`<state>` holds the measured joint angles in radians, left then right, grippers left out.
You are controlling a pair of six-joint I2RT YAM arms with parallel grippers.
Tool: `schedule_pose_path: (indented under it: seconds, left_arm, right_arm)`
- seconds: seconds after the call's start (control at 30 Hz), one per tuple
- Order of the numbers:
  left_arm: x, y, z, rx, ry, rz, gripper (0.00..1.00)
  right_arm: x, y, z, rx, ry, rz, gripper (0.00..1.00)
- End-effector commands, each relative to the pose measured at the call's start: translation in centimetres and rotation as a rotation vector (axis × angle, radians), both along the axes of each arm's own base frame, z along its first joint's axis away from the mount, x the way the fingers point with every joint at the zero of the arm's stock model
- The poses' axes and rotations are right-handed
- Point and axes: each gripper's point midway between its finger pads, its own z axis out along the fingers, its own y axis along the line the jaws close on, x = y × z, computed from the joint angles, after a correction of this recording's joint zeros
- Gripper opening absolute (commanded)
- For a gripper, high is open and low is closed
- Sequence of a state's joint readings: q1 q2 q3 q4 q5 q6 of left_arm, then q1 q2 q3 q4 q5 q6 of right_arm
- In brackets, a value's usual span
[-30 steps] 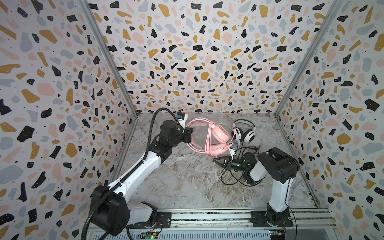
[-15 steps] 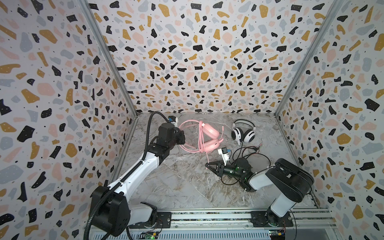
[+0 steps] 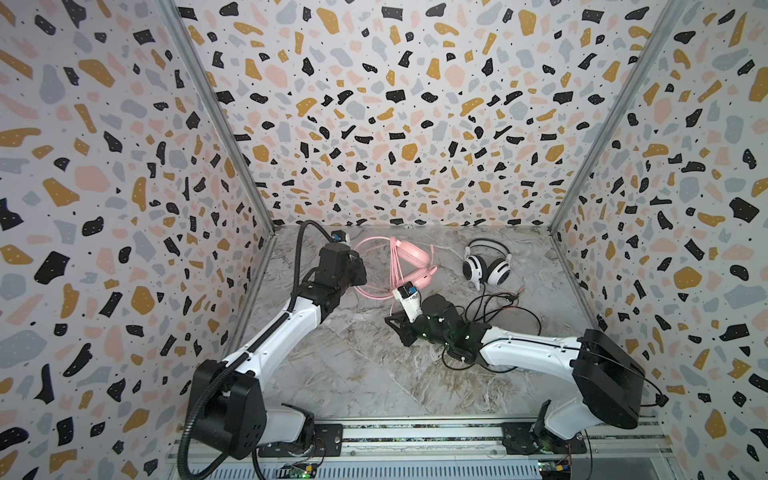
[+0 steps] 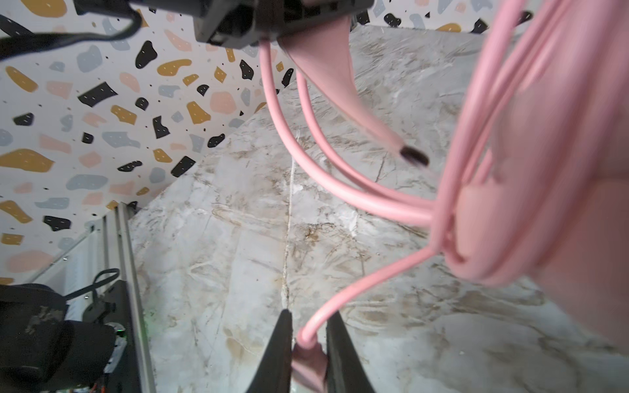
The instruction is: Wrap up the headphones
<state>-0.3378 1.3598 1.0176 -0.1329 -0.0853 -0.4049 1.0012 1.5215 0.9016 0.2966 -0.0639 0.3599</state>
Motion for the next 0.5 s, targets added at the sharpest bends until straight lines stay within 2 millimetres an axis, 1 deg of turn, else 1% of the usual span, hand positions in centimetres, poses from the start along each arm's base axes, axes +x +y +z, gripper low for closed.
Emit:
schedule_pose_path:
  seconds: [0.0,0.17,0.23,0.33,0.47]
  left_arm:
    - [1.7,-1.2,4.2,-0.072,-0.117,-0.007,0.0]
    - [1.5,-2.8,3.0,0.024,-0.082,-0.041,0.0]
    - [1.3,-3.6,2.5,0.057,-0.065,-0.06,0.0]
    - [1.2,-4.8,1.9,0.087,-0.042,-0.096,0.0]
    - [0.9,-5.9,1.1,0.141,-0.015,-0.132,0.0]
  right_arm:
    - [0.2,-1.6,2.1,-0.078,-0.072,-0.028,0.08]
    - [1.9,-1.6,6.0,-0.113,-0.152,-0.052,0.08]
    - [2.8,-1.7,7.2,-0.155,-0.189,-0.066,0.08]
    - [4.1,-2.0,8.4,-0.255,-0.245,-0.077,0.08]
    - [5.3,-2.2,9.3,-0.366,-0.315,-0.068,0.08]
